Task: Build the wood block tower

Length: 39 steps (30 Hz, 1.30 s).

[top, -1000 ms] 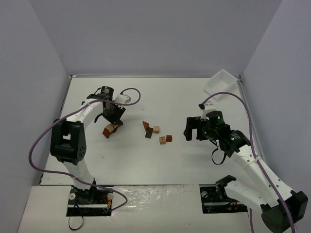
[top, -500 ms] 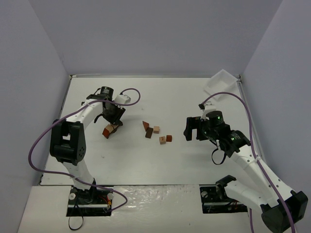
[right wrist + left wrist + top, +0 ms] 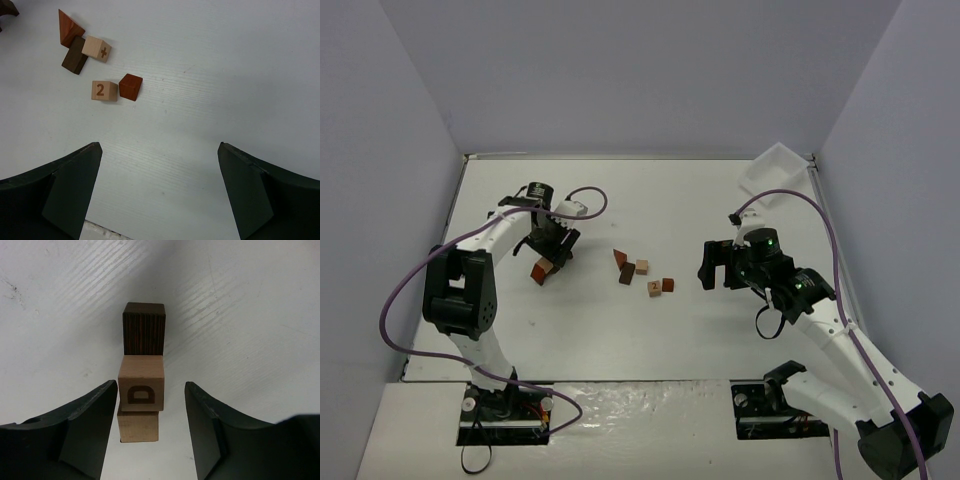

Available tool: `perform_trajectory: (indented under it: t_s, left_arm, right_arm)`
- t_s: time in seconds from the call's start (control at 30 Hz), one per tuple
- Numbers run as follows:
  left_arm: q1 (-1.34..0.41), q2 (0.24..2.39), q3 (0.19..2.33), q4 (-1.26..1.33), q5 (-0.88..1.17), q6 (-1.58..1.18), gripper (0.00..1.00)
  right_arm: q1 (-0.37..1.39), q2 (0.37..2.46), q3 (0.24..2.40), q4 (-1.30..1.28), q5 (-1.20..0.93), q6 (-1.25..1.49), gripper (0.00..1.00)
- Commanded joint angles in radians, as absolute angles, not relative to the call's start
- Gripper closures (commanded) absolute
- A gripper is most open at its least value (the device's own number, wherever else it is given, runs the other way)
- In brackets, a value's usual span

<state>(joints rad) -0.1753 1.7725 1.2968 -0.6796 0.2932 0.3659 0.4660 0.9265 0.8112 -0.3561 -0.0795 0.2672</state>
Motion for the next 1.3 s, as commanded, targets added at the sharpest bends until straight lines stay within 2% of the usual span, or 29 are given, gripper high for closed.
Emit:
perform_trajectory:
  t_s: [0.0,0.13,0.33,0.7,0.8,1.0,1.27]
  left_arm:
    - [-0.169,1.720,1.352,-0.689,0.286,0.320,0.46]
    - [-0.172,1.699,1.405,-0.687,0.261,0.221,0.41]
    - [-0.200,1.621,1.432,-0.685,0.185,0.002,0.39]
    - [-0.429,1.497,1.373,-0.668,0.002,-0.438,0.39]
    - [-0.451,1.459,1.342,-0.663,-0.029,-0.477,0.39]
    - [-0.451,1.339,1.295,-0.661,-0.044,-0.496,0.39]
    - [-0.451,1.240,1.222,-0.664,-0.026,-0.489,0.39]
  right_arm:
    - [0.467,0.917,0.831,-0.318,-0.092,0.261,0.01]
    - [0.466,0.920,0.835,-0.318,-0.092,0.261,0.01]
    - [0.466,0.931,0.845,-0.318,-0.085,0.265,0.01]
    - [0.470,1.080,0.867,-0.314,-0.041,0.322,0.04]
    - [0.474,1.165,0.888,-0.308,-0.017,0.347,0.07]
    - [0.543,1.338,0.951,-0.261,0.055,0.433,0.22]
    - [0.647,1.536,1.015,-0.191,0.108,0.553,0.25]
